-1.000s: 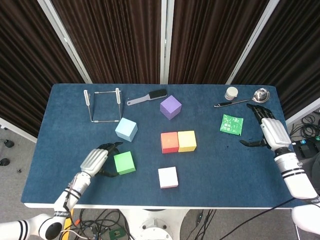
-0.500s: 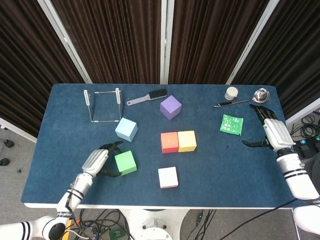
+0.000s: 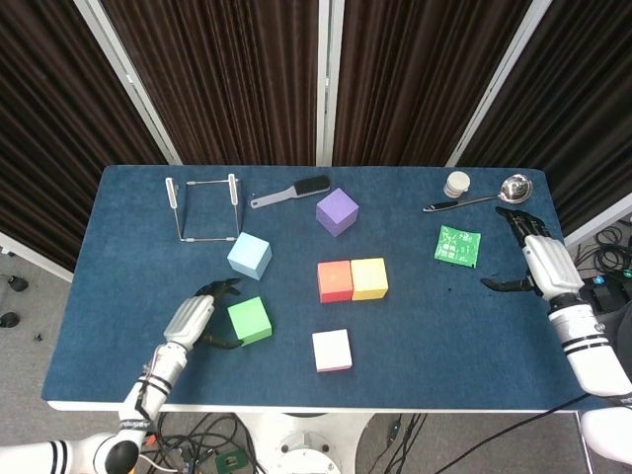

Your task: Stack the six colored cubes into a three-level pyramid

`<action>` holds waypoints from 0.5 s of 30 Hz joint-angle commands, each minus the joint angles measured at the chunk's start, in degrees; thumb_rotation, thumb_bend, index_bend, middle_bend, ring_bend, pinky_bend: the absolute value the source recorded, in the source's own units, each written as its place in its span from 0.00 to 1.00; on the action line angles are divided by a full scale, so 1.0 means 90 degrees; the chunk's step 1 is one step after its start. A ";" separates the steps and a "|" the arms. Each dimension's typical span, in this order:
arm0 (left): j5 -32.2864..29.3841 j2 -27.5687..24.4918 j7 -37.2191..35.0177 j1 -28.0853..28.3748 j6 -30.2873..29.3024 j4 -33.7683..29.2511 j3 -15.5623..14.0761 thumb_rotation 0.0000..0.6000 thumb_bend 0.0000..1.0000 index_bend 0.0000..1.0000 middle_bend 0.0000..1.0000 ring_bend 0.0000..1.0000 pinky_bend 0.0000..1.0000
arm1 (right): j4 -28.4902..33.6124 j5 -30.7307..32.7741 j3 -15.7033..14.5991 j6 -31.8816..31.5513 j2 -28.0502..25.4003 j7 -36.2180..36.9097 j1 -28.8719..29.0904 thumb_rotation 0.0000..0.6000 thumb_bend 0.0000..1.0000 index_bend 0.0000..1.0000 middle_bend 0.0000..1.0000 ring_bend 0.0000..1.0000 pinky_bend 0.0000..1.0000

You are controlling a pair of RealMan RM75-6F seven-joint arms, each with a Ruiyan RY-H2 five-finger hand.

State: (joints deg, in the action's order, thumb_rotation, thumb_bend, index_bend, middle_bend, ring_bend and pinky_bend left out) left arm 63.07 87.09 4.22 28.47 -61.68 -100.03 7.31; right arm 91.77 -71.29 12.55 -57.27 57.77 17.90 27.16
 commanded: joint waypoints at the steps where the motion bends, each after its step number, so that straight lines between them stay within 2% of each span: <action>1: -0.0161 0.0070 0.0174 -0.0010 -0.0106 -0.0179 0.0045 1.00 0.02 0.10 0.22 0.06 0.10 | -0.0019 -0.0009 -0.0005 0.0007 0.0006 0.0036 -0.0009 1.00 0.00 0.00 0.08 0.00 0.00; 15: -0.0548 0.0289 0.0598 -0.0059 -0.0383 -0.0360 0.0092 1.00 0.02 0.10 0.22 0.06 0.10 | -0.0078 -0.0089 -0.0030 0.0051 0.0011 0.0187 -0.0029 1.00 0.00 0.00 0.08 0.00 0.00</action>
State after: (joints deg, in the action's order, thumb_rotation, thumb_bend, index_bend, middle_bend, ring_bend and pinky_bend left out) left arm 58.29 89.31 9.23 27.95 -64.86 -103.52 8.06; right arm 91.08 -72.10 12.28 -56.81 57.87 19.57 26.90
